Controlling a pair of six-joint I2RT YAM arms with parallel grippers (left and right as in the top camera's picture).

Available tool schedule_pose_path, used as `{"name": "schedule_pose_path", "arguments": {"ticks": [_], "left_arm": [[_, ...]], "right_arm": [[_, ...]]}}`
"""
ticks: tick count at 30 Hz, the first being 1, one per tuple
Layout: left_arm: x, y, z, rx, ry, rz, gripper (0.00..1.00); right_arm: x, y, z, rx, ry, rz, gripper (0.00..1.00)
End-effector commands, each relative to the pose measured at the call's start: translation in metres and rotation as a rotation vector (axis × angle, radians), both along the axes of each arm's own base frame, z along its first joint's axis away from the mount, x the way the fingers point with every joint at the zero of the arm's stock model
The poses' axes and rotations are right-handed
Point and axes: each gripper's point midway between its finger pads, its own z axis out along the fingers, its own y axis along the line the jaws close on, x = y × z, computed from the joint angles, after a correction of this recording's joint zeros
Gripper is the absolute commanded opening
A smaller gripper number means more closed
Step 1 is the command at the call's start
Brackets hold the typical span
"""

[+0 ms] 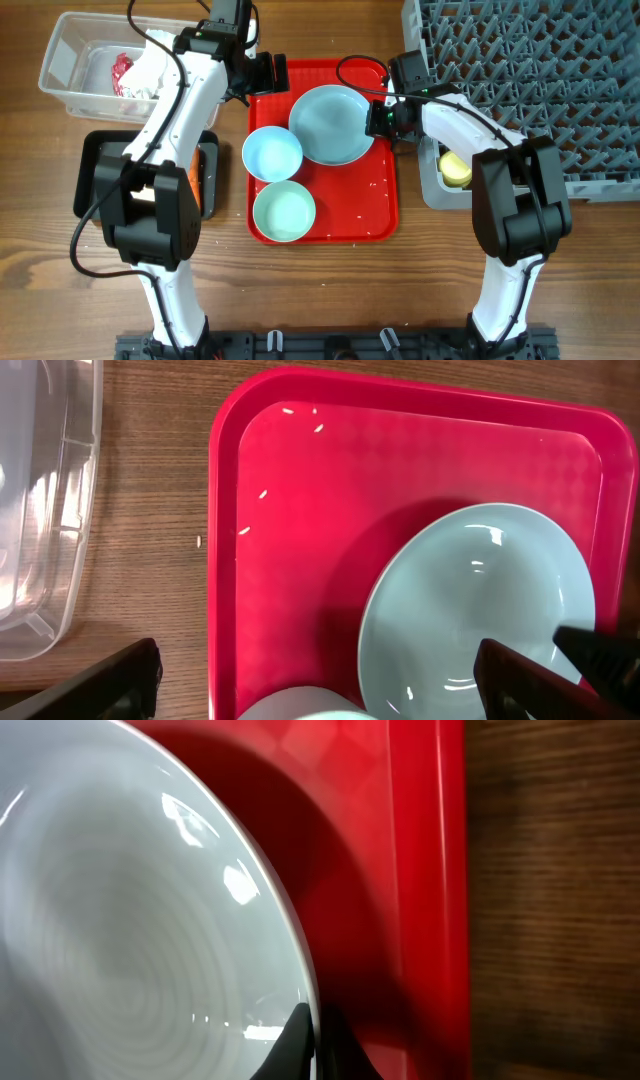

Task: Sort waste into correct bins and load items into the dishwasher rack
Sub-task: 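Grasp the rim of the light-blue plate with the right gripper and lift, then carry the plate with the right gripper into the grey rack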

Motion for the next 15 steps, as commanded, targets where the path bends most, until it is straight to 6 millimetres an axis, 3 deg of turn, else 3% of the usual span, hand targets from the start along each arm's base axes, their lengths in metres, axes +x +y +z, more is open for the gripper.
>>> {"name": "schedule_pose_path", "arguments": {"ticks": [1, 4, 7, 11, 15], "left_arm": [[0.003, 0.002, 0.014, -0.003, -0.034, 0.017, 1.00], [0.003, 0.002, 0.014, -0.003, -0.034, 0.017, 1.00], [0.003, 0.002, 0.014, -0.003, -0.034, 0.017, 1.00], [0.003, 0.002, 0.014, -0.003, -0.034, 0.017, 1.00], [0.003, 0.002, 0.014, -0.003, -0.034, 0.017, 1.00]], "right_arm": [[0.004, -0.011, -0.018, -0.062, 0.010, -0.017, 0.04], [0.017, -0.015, -0.008, -0.054, -0.024, -0.033, 0.04], [0.041, -0.027, 0.015, -0.064, -0.081, -0.071, 0.04], [0.074, -0.045, 0.064, -0.051, -0.175, -0.118, 0.04], [0.095, -0.062, 0.130, -0.049, -0.297, -0.113, 0.04]]}}
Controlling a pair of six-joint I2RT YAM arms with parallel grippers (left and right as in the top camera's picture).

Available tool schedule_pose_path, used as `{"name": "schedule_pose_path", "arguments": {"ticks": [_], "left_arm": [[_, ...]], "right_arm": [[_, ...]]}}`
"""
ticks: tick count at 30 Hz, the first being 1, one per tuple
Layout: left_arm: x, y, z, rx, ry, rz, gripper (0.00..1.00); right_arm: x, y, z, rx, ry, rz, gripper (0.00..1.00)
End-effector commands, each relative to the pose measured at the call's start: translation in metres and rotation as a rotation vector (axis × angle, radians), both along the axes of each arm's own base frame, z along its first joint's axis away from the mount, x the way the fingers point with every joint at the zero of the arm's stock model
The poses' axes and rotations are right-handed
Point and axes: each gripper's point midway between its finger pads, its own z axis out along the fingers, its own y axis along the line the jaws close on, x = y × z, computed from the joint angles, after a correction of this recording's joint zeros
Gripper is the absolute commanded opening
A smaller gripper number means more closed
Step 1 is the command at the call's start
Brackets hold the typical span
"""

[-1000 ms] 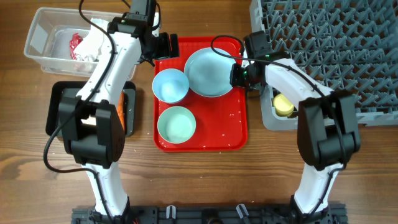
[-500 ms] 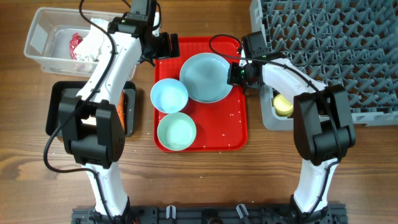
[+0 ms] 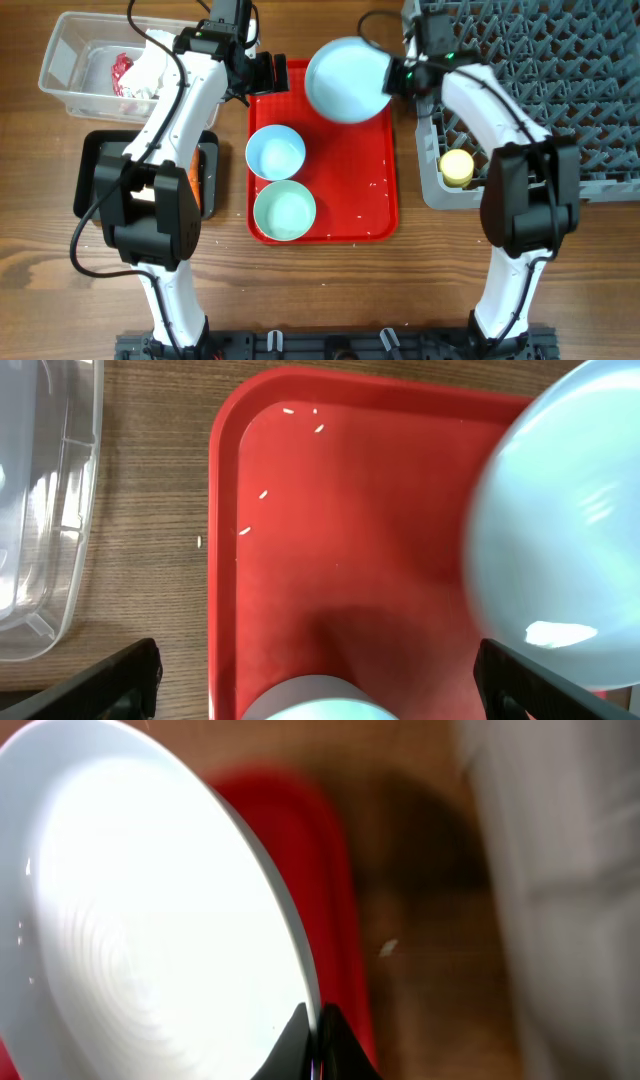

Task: Sort waste into correct bins and load items into the dishwasher rack
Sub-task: 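Carry the plate with the right gripper into the grey rack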

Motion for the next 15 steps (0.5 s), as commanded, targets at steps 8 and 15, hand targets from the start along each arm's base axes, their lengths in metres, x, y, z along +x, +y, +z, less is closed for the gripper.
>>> {"name": "schedule_pose_path", "arguments": {"ticks": [8, 15], "left_arm": [[0.003, 0.002, 0.014, -0.003, -0.034, 0.017, 1.00], [0.003, 0.002, 0.014, -0.003, -0.034, 0.017, 1.00]], "right_arm": [[0.007, -0.115, 0.217, -0.291, -0.413, -0.207, 0.04], [-0.088, -0.238, 0.313, -0.765, -0.437, -0.437, 0.04]]}}
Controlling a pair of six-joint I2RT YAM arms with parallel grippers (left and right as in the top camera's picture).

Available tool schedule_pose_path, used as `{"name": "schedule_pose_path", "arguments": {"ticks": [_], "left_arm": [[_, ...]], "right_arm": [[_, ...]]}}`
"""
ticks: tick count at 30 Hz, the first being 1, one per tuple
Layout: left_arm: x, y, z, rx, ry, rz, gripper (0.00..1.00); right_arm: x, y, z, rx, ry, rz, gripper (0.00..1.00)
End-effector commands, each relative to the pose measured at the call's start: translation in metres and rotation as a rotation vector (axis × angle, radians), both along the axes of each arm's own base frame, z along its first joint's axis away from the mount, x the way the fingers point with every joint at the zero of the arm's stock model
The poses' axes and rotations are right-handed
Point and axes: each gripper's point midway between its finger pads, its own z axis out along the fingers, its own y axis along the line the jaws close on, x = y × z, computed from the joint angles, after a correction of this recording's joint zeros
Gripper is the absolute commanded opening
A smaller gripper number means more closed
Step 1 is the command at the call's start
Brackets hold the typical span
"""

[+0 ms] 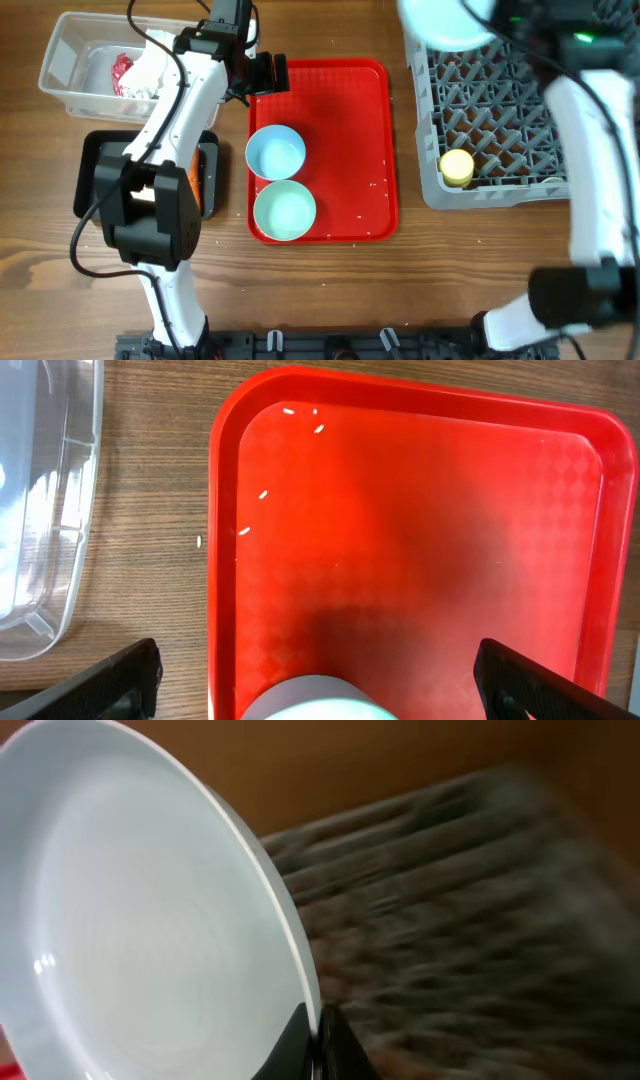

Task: Sort waste into correct bins and load items into the dishwasher rack
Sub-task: 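Carry the plate with the right gripper into the grey rack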

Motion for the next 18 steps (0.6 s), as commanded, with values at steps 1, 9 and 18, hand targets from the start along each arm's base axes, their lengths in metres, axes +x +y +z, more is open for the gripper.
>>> {"name": "schedule_pose_path", "arguments": {"ticks": [1, 9, 18], "left_arm": [[0.003, 0.002, 0.014, -0.002, -0.035, 0.014, 1.00], [0.003, 0.002, 0.014, -0.001, -0.034, 0.014, 1.00], [0.003, 0.002, 0.014, -0.001, -0.034, 0.014, 1.00]], "right_arm": [[-0.067, -0.080, 0.057, -0.334, 0.039, -0.232, 0.04], [-0.129, -0.136, 0.032, -0.558, 0.404, -0.286, 0.04], [-0.095, -0.142, -0.012, -0.590, 0.466, -0.231, 0.04]]}}
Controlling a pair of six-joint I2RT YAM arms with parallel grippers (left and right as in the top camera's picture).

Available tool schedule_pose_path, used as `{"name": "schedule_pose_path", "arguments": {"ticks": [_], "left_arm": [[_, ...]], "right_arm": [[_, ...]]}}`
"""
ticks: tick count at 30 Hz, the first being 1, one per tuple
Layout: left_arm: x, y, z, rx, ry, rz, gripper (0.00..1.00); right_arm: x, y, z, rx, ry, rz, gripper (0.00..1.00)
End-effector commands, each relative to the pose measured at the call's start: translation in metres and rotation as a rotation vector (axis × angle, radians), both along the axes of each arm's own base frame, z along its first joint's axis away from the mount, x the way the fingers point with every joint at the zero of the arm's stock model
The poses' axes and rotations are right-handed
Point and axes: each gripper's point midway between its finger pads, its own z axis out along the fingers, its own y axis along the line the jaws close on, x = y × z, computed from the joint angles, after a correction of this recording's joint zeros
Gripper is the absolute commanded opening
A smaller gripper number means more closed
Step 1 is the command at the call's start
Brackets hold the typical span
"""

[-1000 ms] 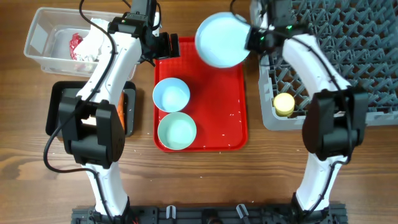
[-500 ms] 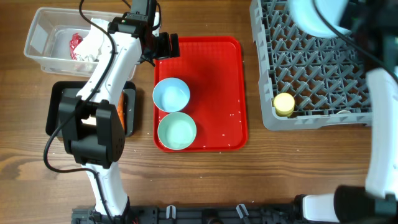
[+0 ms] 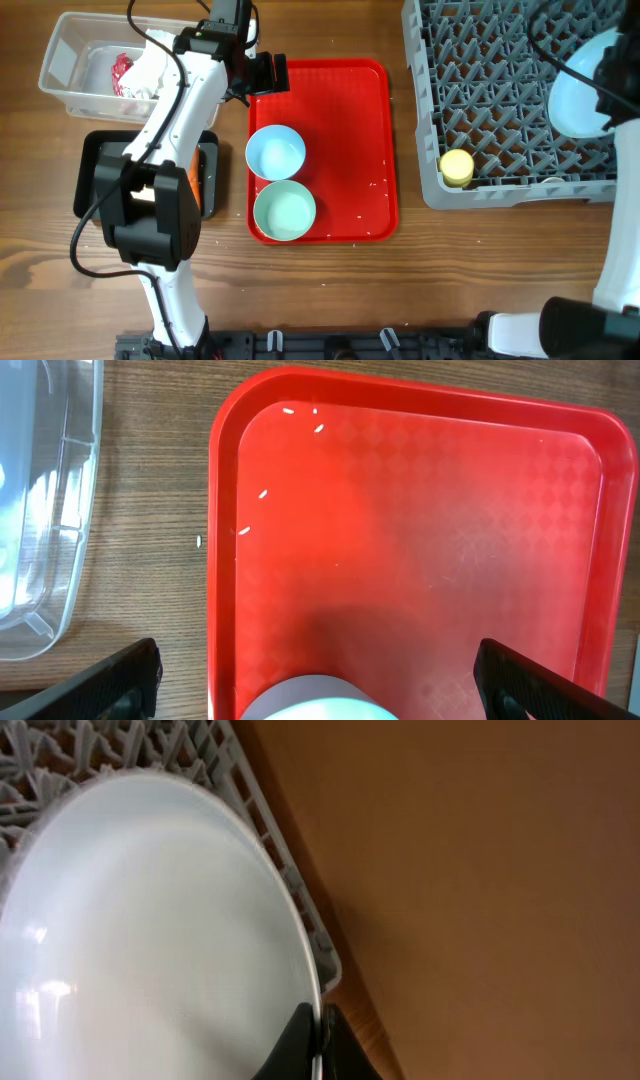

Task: Sort waste into correct bins and load items into the dishwasher rack
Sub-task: 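Carry the plate with the right gripper into the grey rack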

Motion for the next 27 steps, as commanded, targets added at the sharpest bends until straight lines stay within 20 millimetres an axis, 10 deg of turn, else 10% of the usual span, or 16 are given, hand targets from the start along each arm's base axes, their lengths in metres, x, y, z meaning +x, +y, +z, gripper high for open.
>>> {"name": "schedule_pose_path", "arguments": {"ticks": [1, 12, 25, 27], "left_arm": [[0.003, 0.002, 0.014, -0.002, -0.035, 0.014, 1.00], [0.003, 0.002, 0.014, -0.001, -0.034, 0.014, 1.00], [0.003, 0.002, 0.014, -0.001, -0.034, 0.014, 1.00], [0.003, 0.002, 0.014, -0.001, -0.034, 0.014, 1.00]], "right_arm": [[0.025, -0.008, -0.018, -0.049, 0.037, 0.023, 0.04], [0.129, -0.032, -0.030, -0.327, 0.067, 0.208, 0.04], [0.169, -0.018, -0.095, -0.254, 0.133, 0.363, 0.05], [0.170, -0.012, -0.103, -0.211, 0.127, 0.385, 0.25]]}}
